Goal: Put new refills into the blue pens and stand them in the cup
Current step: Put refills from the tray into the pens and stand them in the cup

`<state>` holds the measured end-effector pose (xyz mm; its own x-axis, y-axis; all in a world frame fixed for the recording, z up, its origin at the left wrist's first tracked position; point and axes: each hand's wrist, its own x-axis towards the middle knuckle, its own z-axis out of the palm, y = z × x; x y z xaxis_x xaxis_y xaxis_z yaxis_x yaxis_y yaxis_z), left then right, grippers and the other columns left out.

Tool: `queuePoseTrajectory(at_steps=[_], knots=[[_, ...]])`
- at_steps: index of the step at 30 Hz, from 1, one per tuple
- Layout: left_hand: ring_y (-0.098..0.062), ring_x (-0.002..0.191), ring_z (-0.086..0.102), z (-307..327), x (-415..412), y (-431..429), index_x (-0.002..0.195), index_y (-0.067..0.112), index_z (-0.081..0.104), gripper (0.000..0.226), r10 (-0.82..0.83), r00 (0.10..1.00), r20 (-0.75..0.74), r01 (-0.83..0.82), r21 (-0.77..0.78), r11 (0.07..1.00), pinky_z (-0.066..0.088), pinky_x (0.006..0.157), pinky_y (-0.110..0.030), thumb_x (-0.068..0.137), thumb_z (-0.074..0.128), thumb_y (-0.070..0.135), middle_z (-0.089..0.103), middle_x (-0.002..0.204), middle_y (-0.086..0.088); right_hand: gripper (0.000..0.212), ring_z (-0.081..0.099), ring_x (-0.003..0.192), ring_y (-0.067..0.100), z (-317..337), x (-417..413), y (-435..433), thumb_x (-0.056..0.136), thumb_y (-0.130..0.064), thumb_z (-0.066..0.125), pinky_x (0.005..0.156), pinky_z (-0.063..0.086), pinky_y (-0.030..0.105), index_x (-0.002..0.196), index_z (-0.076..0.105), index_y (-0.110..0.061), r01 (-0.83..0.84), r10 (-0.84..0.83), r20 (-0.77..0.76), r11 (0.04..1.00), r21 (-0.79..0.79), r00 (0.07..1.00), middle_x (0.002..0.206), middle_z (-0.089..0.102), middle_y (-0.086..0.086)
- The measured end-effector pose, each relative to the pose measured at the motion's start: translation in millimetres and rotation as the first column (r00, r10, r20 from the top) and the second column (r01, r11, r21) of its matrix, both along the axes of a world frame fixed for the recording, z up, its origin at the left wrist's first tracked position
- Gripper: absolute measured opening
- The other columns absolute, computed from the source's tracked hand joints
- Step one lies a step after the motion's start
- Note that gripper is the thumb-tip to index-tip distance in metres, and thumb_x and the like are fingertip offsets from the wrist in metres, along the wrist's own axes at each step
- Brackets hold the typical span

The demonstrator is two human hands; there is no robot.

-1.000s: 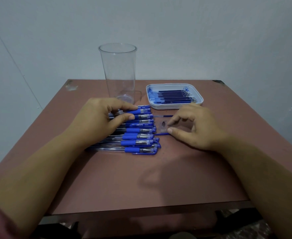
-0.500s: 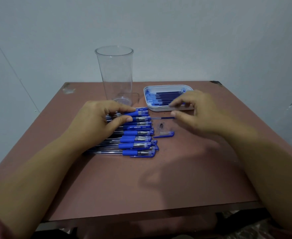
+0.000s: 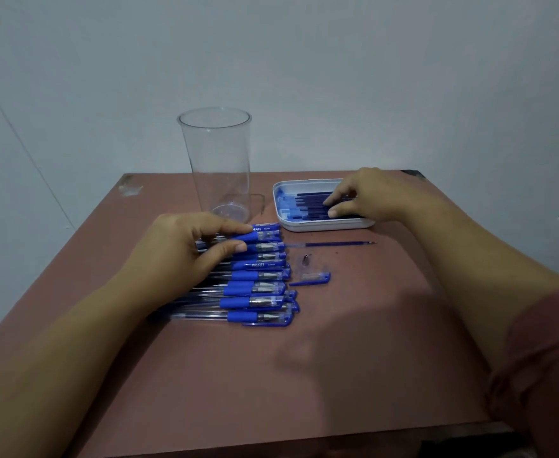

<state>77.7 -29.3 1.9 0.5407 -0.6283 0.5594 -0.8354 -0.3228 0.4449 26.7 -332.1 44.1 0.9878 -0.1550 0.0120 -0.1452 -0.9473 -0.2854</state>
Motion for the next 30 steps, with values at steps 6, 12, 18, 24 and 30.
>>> queuePoseTrajectory(at_steps=[6, 12, 18, 24, 30], knots=[[0.018, 0.08, 0.057, 0, 0, -1, 0.106, 0.034, 0.072, 0.029, -0.012, 1.0, 0.011, 0.012, 0.015, 1.0, 0.04, 0.071, -0.001, 0.08, 0.064, 0.045, 0.057, 0.089, 0.039, 0.016, 0.056, 0.086, 0.005, -13, 11, -5, 0.084, -0.03, 0.074, 0.063, 0.036, 0.012, 0.1, 0.075, -0.027, -0.032, 0.03, 0.048, 0.999, 0.032, 0.998, 0.097, 0.064, -0.01], [0.022, 0.076, 0.054, 1, 0, -1, 0.105, 0.03, 0.073, 0.029, -0.013, 0.999, 0.033, 0.013, 0.002, 1.0, 0.036, 0.07, 0.002, 0.08, 0.065, 0.041, 0.056, 0.087, 0.038, 0.014, 0.056, 0.08, -0.001, -16, 7, -1, 0.085, -0.025, 0.074, 0.063, 0.034, 0.007, 0.099, 0.075, -0.024, -0.006, -0.015, 0.148, 0.99, 0.143, 0.989, 0.094, 0.067, -0.007], [0.02, 0.076, 0.055, 1, -1, -1, 0.106, 0.032, 0.071, 0.028, -0.009, 0.999, 0.031, 0.009, -0.014, 1.0, 0.036, 0.068, 0.001, 0.08, 0.065, 0.041, 0.056, 0.086, 0.038, 0.018, 0.052, 0.082, 0.001, 8, -19, 25, 0.088, -0.029, 0.071, 0.062, 0.031, -0.005, 0.105, 0.073, -0.027, -0.064, 0.043, 0.249, 0.995, 0.076, 0.968, 0.09, 0.059, -0.015], [0.017, 0.075, 0.057, 2, -5, -1, 0.107, 0.036, 0.068, 0.027, -0.004, 1.0, 0.016, 0.005, -0.05, 0.999, 0.037, 0.068, 0.0, 0.08, 0.067, 0.039, 0.055, 0.082, 0.039, 0.015, 0.052, 0.08, -0.017, 13, -61, 49, 0.085, -0.024, 0.074, 0.069, 0.034, -0.002, 0.1, 0.075, -0.023, -0.173, 0.13, 0.394, 0.982, 0.076, 0.91, 0.084, 0.06, -0.016], [0.017, 0.074, 0.056, 1, -8, -2, 0.107, 0.029, 0.072, 0.029, -0.012, 1.0, -0.012, 0.011, -0.058, 0.998, 0.037, 0.066, 0.0, 0.079, 0.068, 0.037, 0.058, 0.084, 0.036, 0.012, 0.062, 0.083, 0.005, -28, -73, 50, 0.081, -0.022, 0.076, 0.074, 0.05, 0.024, 0.093, 0.073, -0.026, -0.267, 0.105, 0.585, 0.944, 0.196, 0.804, 0.086, 0.065, -0.016]])
